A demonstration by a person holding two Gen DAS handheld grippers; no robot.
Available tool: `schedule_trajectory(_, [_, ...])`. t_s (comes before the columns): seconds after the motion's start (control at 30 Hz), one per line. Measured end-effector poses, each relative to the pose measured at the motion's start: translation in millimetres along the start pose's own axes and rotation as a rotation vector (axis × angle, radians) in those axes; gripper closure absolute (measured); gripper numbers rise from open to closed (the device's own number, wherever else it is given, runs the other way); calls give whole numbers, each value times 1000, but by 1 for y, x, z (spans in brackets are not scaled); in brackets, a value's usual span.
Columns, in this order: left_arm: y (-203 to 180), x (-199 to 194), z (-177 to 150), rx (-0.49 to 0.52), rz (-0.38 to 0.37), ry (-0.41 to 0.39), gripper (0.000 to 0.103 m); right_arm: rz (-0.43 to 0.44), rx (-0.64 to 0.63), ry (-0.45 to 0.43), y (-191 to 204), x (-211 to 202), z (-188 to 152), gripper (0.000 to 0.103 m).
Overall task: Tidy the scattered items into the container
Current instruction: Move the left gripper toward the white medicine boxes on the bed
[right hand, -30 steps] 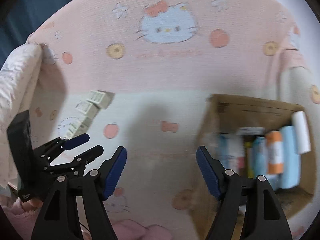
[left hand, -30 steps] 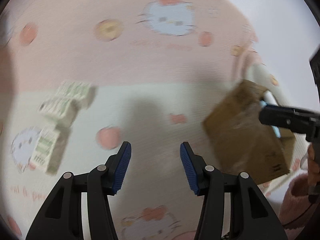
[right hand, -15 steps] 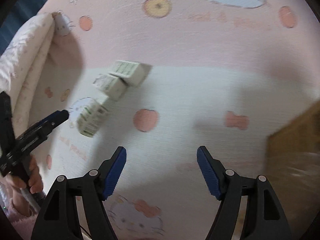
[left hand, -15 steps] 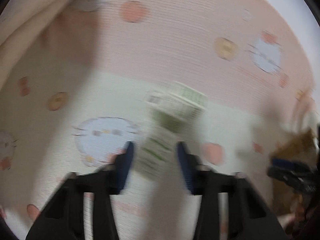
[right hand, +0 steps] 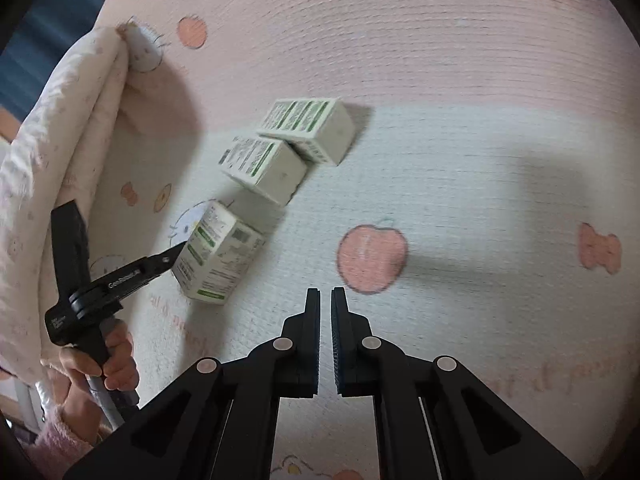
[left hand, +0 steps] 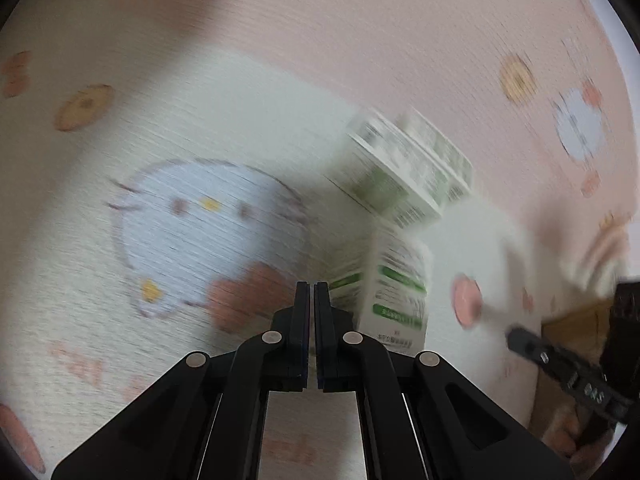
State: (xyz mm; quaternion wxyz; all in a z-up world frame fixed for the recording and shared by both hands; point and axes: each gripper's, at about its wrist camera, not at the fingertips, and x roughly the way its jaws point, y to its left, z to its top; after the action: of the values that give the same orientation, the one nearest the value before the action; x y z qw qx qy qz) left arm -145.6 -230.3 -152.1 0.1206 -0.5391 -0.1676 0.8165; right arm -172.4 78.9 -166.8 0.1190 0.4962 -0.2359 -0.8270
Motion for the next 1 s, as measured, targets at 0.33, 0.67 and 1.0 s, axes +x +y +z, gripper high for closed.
schedule_trajectory(0.33, [-82,31,-30,183,-148,115,103,102,47,-25,-13,19,-10,99])
schedule_trajectory(0.67, [-117,12,-26,239,-61,-12,88,92,95,-71,-35,2,-18,99])
schedule_trajectory(1.0, [-61,-1,-7,79,6,-66,53,108,123,-108,-28,1,-9,36])
